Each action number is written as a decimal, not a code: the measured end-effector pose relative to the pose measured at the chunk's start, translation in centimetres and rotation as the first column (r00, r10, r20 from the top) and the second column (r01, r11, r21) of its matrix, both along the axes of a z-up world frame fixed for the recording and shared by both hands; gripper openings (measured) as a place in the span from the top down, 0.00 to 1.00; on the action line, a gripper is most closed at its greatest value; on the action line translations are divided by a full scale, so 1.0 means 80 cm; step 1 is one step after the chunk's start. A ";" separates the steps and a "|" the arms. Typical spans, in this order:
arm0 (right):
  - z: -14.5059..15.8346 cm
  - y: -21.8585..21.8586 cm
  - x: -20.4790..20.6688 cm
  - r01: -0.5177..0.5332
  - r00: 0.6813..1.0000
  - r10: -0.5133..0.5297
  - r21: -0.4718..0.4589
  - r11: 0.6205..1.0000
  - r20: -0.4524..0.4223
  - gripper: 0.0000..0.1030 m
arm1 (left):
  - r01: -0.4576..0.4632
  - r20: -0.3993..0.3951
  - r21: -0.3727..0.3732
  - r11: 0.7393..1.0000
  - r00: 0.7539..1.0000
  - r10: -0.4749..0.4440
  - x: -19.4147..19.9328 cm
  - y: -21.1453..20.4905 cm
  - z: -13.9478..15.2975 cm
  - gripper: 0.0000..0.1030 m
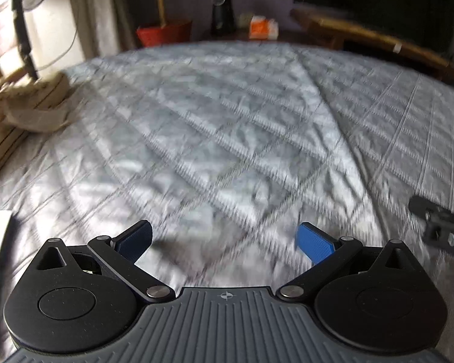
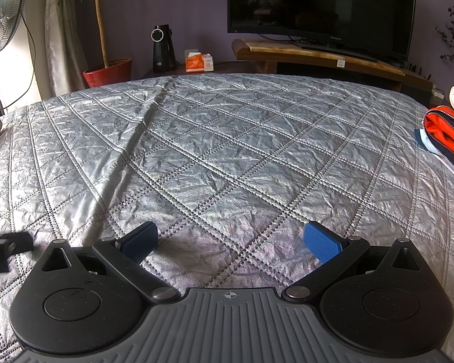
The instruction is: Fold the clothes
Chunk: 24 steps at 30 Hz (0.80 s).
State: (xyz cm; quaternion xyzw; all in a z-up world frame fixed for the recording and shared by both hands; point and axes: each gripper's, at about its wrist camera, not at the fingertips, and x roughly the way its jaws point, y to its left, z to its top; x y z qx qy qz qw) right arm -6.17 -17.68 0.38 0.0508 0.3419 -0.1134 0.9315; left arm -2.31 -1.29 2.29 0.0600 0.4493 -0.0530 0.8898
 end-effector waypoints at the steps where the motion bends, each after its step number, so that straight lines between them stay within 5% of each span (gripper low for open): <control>1: 0.000 -0.001 0.000 0.000 1.000 0.000 0.000 1.000 0.000 0.00 | 0.019 -0.050 -0.005 1.000 0.999 -0.019 -0.003 0.000 0.007 0.00; 7: 0.000 -0.001 0.000 0.000 1.000 0.000 0.000 1.000 0.000 0.00 | 0.054 -0.112 -0.054 0.997 0.992 -0.060 -0.061 0.015 0.067 0.00; 17: 0.000 -0.001 0.000 0.000 1.000 0.000 0.000 1.000 0.000 0.00 | 0.125 -0.012 -0.033 0.992 0.992 -0.125 -0.178 -0.003 0.200 0.00; 24: 0.000 -0.001 0.000 0.000 1.000 0.000 0.000 1.000 0.000 0.00 | 0.126 0.057 0.005 0.992 0.990 -0.126 -0.215 -0.011 0.264 0.00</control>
